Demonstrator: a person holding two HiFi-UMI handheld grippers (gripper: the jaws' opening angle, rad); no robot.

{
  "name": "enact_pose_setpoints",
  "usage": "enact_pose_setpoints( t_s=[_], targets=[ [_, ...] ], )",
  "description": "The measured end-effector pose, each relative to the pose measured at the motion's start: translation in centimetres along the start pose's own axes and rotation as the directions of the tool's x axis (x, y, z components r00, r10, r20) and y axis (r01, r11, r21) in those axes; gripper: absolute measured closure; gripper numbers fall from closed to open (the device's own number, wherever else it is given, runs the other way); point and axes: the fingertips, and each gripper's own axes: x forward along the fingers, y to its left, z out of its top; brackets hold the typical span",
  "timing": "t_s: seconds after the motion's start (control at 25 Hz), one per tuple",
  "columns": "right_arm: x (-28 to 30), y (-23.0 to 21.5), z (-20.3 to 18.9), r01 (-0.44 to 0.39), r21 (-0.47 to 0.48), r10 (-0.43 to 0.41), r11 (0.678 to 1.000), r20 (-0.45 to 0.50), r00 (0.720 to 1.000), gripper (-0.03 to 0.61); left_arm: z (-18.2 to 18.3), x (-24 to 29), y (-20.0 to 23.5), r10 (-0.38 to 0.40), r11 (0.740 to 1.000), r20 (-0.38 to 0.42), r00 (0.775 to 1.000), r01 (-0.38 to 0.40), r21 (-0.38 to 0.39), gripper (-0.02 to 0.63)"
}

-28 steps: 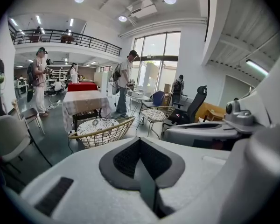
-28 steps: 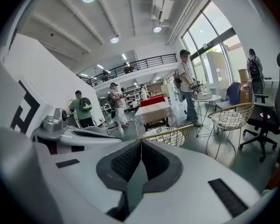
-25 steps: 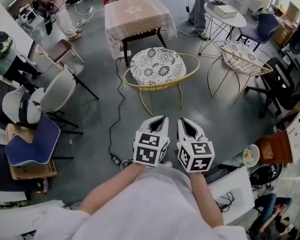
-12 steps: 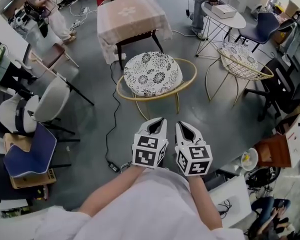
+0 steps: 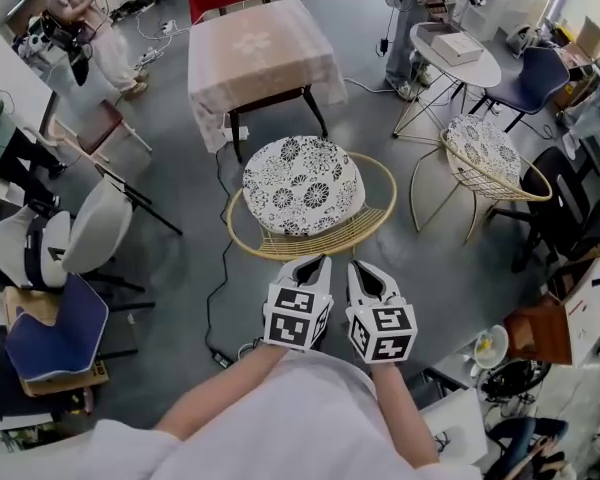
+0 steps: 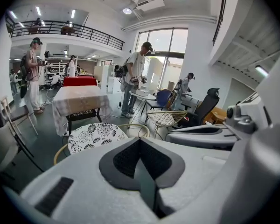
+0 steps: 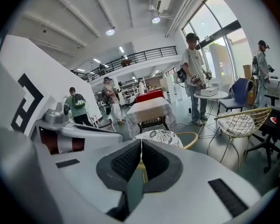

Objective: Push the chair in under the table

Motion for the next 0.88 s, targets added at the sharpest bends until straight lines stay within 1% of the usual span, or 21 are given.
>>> enact_pose_setpoints(
  t_s=[0.24, 0.48, 0.72, 0.88],
  targets=[
    [5.3, -1.2, 2.8, -0.006, -0.025, 0.005, 1.000, -0.034, 0.999, 0.574, 3.0, 3.5, 3.2, -0.013, 1.000, -0.012, 1.000, 0.013, -0.016, 0.614],
    [9.1, -1.3, 5.2, -0.027, -0.061, 0.023, 0.998, -0.052, 0.998, 0.574, 5.4, 5.3, 6.1, -0.016, 1.000, -0.001, 1.000, 0.016, -0.024, 0.614],
    [11.3, -1.0, 6.7, -0.072, -0.119, 0.066, 0.990, -0.058, 0.996, 0.574, 6.4, 5.9, 8.0, 0.006, 0.999, 0.021, 1.000, -0.005, -0.041, 0.614],
    [12.1, -1.3, 7.1, -0.131, -0.188, 0.117, 0.973, -0.083, 0.990, 0.574, 6.1, 6.3, 8.7, 0.036, 0.999, 0.005, 0.999, -0.036, -0.029, 0.614]
  ],
)
